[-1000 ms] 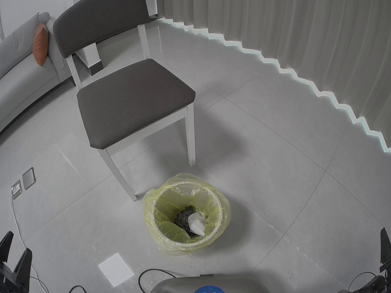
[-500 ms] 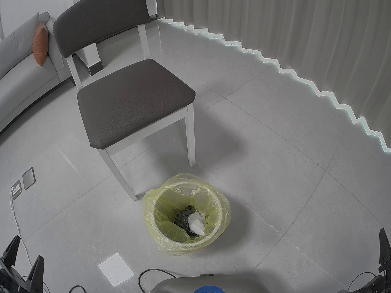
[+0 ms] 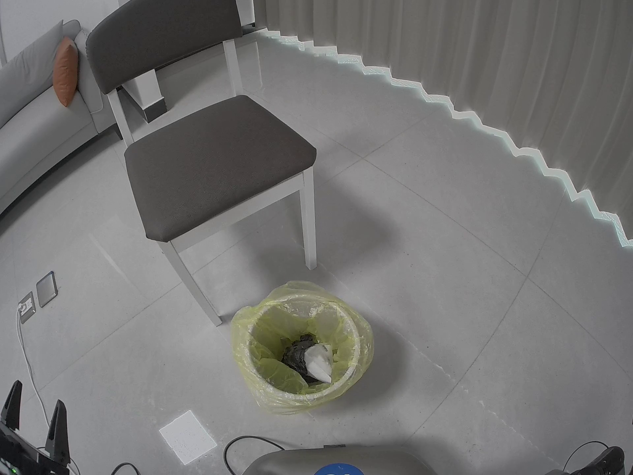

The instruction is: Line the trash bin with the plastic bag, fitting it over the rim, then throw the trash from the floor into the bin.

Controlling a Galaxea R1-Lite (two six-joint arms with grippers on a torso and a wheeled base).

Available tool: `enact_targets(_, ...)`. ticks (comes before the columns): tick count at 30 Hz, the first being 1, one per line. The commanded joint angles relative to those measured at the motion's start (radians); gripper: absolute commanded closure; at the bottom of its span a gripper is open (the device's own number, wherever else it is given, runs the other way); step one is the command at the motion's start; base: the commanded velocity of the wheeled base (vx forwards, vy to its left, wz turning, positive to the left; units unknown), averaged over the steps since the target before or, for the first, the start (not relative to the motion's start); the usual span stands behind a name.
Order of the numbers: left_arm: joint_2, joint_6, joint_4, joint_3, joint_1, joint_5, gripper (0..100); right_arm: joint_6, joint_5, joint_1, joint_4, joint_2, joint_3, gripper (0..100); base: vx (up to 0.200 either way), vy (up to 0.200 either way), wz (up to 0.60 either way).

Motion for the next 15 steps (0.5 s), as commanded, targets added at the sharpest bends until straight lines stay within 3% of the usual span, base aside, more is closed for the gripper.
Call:
enact_targets(1, -0.013, 0.015, 0.021, 0.019, 0.001, 0.04, 0, -0.019, -0.033, 0.0, -0.006, -0.007, 0.018, 0, 0.0, 0.0, 0.0)
enact_targets(10, -0.013, -0.017, 0.026, 0.019, 0.001, 0.054, 0, -0.041, -0.111, 0.0, -0.04, -0.007, 0.018, 0, 0.0, 0.0, 0.0)
enact_targets(15, -0.013, 0.006, 0.035, 0.019, 0.001, 0.018, 0, -0.039, -0.126, 0.0, -0.04, -0.007, 0.018, 0, 0.0, 0.0, 0.0)
